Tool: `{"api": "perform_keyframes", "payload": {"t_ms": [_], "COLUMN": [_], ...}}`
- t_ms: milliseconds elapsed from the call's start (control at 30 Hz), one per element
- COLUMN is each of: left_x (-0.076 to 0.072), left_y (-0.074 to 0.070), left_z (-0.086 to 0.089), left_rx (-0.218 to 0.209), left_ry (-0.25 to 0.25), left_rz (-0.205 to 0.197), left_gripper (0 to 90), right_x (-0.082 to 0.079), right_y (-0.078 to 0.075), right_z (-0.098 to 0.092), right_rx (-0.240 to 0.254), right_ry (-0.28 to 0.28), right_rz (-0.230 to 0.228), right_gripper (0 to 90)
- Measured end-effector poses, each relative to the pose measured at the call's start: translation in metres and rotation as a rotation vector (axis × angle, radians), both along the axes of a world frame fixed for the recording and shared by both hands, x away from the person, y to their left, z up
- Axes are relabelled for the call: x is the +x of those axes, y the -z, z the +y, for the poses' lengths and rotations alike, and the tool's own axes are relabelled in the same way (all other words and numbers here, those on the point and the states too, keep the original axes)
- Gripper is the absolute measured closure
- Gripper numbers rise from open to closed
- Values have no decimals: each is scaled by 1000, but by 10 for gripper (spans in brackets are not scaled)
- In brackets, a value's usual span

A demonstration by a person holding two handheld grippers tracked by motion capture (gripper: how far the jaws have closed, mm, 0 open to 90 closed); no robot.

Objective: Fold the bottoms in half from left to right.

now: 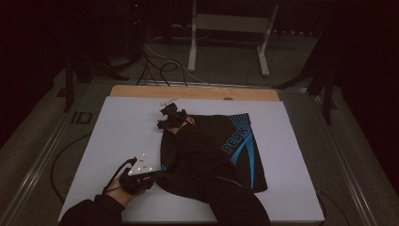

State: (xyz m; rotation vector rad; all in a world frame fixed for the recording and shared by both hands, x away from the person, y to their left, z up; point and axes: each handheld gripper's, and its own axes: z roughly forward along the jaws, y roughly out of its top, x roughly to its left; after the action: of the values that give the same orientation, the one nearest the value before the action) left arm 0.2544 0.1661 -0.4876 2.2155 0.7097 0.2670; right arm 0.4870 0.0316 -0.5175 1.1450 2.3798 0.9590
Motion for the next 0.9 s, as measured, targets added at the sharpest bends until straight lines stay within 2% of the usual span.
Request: {"api": "perform_keyframes", "payload": {"t_ms": [233,333,433,633,767,900], "left_x": [0,0,0,0,0,-1], "left_y": [0,0,0,1,1,1], "left_z": [0,-1,-1,-1,-1,-2], "left_rx": [3,0,7,10,8,-1], "left_ry": [4,1,2,5,5,4], "left_rz": [5,5,3,3,4,5], "left_gripper": [855,855,855,855,855,855], "right_x": [2,2,0,-4,-8,-7], "right_y": [-1,-1,0,2,3,2], "right_z": [5,7,11,15,17,11], "right_rx": [-72,-105,-150,-185,-224,-206], "right_ry": [53,58,57,55,73,76], "right_rz": [-2,-6,-33,-77,-121,-121], "right_gripper": [418,439,451,474,635,766]}}
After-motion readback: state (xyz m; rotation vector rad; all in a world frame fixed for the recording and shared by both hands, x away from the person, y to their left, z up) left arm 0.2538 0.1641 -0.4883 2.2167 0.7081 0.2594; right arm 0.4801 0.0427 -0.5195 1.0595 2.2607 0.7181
